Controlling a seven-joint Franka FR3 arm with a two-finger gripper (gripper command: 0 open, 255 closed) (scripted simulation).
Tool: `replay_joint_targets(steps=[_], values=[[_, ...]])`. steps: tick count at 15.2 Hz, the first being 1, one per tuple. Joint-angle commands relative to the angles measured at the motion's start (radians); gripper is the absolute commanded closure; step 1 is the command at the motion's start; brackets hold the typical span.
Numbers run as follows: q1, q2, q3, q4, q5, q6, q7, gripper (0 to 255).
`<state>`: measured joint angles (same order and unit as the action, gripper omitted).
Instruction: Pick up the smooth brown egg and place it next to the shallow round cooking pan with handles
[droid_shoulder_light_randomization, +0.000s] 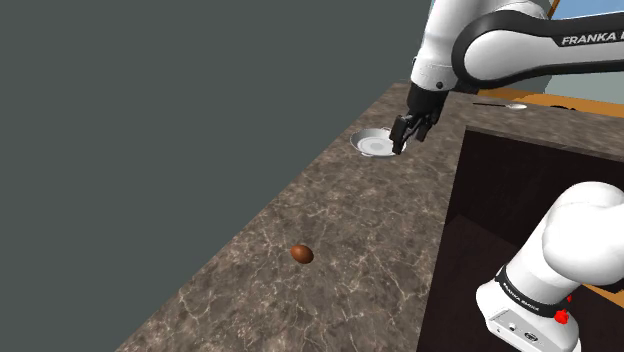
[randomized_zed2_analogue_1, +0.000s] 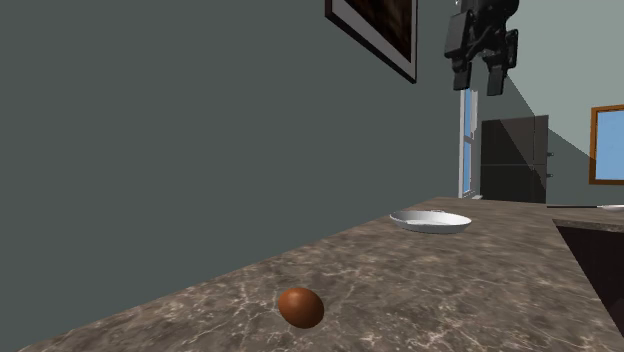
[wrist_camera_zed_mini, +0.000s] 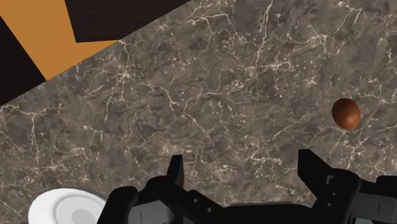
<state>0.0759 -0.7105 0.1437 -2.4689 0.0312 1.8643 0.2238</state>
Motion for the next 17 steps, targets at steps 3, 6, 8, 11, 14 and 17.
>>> replay_joint_targets(steps=[3, 6, 8, 11, 14, 17], values=[[0.018, 0.078, 0.075, -0.032, 0.016, 0.110, 0.074, 0], [0.026, 0.157, 0.134, -0.035, 0.017, 0.190, 0.133, 0], [0.027, 0.217, 0.174, -0.029, 0.011, 0.242, 0.175, 0], [0.024, 0.316, 0.235, -0.011, -0.011, 0.317, 0.246, 0], [0.014, 0.424, 0.295, 0.020, -0.057, 0.384, 0.327, 0], [0.002, 0.544, 0.351, 0.064, -0.130, 0.439, 0.424, 0]])
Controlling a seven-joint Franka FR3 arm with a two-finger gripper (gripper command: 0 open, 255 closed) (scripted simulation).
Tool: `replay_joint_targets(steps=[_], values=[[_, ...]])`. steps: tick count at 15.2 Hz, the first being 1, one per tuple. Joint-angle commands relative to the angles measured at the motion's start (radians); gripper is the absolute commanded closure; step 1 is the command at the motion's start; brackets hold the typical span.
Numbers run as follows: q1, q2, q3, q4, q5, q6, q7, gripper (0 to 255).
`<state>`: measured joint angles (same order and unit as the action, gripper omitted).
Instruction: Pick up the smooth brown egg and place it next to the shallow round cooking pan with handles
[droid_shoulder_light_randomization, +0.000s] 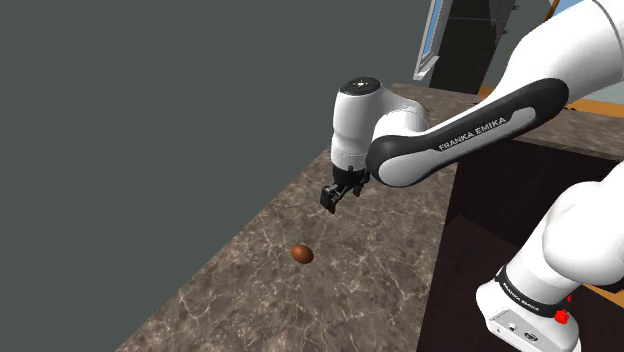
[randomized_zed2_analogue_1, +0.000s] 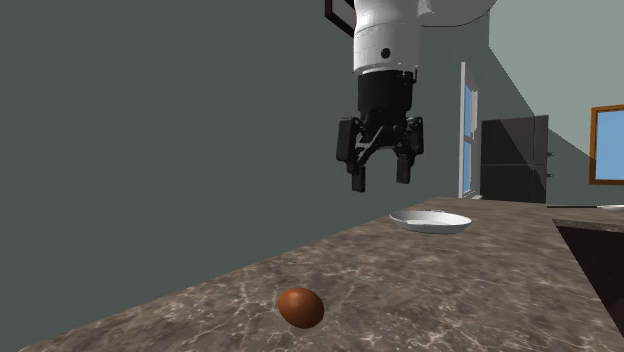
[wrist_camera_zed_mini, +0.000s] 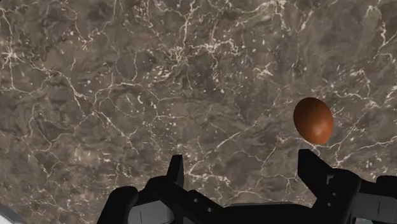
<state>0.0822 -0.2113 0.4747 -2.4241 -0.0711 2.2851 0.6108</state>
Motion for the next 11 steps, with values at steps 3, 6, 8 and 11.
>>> replay_joint_targets(steps=[3, 6, 8, 11], values=[[-0.008, 0.174, 0.063, 0.077, -0.131, 0.058, 0.150, 0], [0.010, 0.310, 0.079, 0.148, -0.253, 0.077, 0.269, 0], [0.038, 0.401, 0.073, 0.203, -0.331, 0.080, 0.342, 0], [0.096, 0.532, 0.048, 0.295, -0.432, 0.073, 0.434, 0]])
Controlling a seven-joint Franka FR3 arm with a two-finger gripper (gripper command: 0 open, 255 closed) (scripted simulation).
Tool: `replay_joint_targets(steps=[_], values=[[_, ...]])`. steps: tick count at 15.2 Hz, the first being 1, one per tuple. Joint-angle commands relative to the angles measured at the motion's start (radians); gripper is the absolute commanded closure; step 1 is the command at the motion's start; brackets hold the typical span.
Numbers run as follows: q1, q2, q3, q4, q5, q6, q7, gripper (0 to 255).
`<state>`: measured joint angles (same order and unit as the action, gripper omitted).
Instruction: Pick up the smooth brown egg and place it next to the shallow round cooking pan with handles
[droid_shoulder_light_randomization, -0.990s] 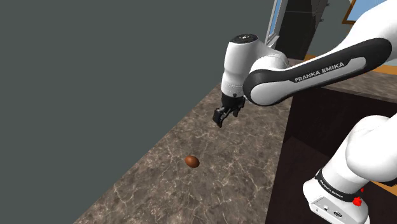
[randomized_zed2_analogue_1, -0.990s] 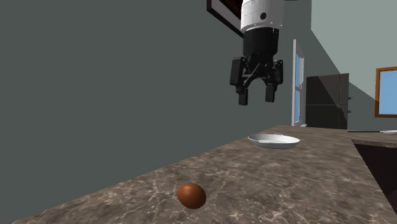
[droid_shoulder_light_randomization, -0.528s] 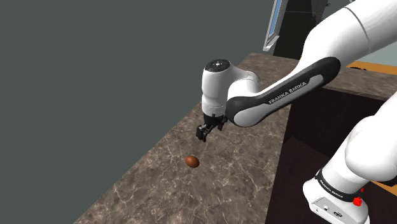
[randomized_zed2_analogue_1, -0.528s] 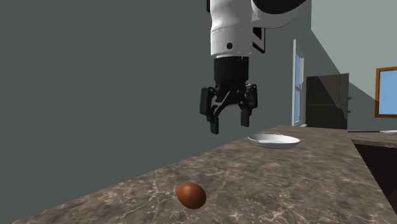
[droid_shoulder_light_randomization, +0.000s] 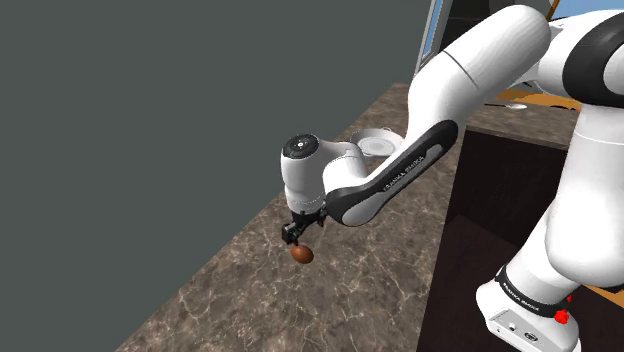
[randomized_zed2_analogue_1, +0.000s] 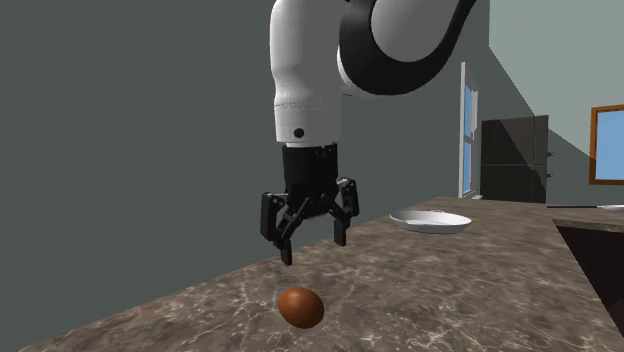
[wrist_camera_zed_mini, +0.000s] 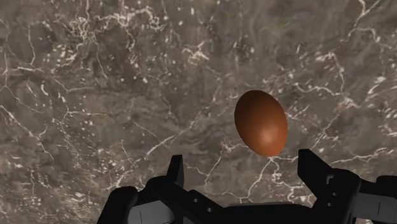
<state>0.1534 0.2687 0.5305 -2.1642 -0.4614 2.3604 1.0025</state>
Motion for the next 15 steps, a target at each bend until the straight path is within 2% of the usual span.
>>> replay_joint_targets(steps=[1, 3, 10, 15], values=[[0.046, 0.094, -0.019, 0.067, -0.070, -0.006, 0.067, 0], [0.076, 0.147, -0.035, 0.111, -0.101, -0.011, 0.095, 0], [0.096, 0.225, -0.080, 0.117, -0.169, 0.051, 0.137, 0], [0.096, 0.225, -0.080, 0.117, -0.169, 0.051, 0.137, 0]])
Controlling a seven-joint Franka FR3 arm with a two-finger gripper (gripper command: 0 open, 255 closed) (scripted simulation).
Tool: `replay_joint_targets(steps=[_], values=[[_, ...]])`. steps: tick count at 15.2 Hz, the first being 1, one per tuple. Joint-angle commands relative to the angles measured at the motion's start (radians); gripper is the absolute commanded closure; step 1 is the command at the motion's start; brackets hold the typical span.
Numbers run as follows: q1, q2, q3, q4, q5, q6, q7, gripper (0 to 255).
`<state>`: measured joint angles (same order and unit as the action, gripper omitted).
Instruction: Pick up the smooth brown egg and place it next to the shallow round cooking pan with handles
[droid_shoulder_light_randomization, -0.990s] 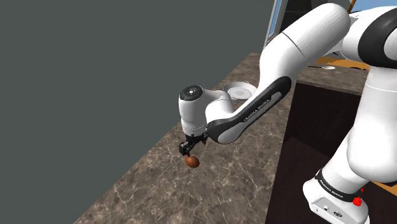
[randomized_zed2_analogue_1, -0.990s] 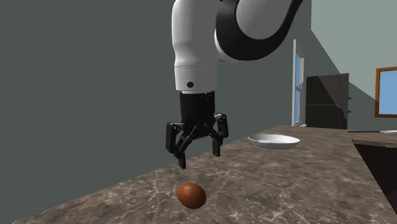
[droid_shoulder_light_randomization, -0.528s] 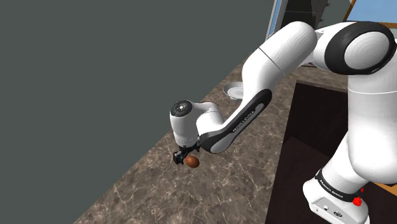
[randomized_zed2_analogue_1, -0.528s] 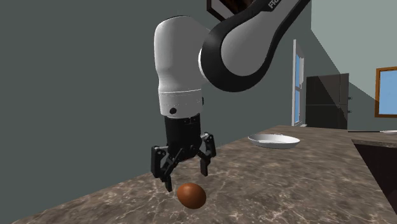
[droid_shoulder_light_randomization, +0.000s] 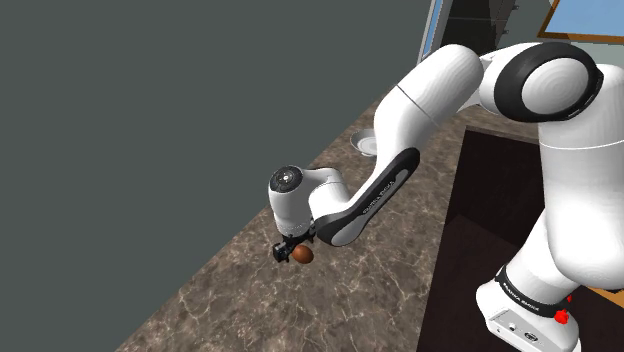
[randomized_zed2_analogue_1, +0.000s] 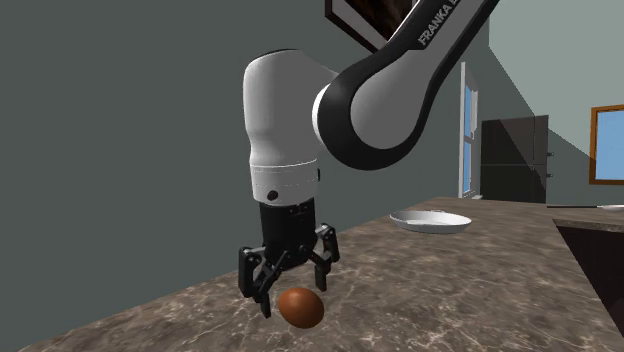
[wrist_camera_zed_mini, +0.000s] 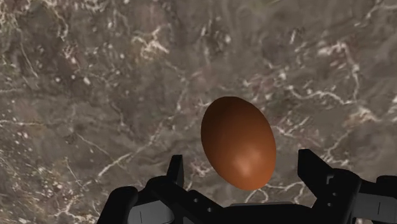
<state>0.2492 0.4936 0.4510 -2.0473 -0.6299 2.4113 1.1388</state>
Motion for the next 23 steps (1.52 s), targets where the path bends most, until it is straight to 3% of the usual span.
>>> replay_joint_targets(steps=[1, 3, 4, 13, 23], values=[[0.000, 0.000, 0.000, 0.000, 0.000, 0.001, 0.000, 0], [0.000, 0.000, 0.000, 0.000, 0.000, 0.000, 0.000, 0], [0.000, 0.000, 0.000, 0.000, 0.000, 0.000, 0.000, 255], [0.000, 0.000, 0.000, 0.000, 0.000, 0.001, 0.000, 255], [-0.039, -0.104, 0.053, -0.005, 0.091, -0.080, -0.074, 255]])
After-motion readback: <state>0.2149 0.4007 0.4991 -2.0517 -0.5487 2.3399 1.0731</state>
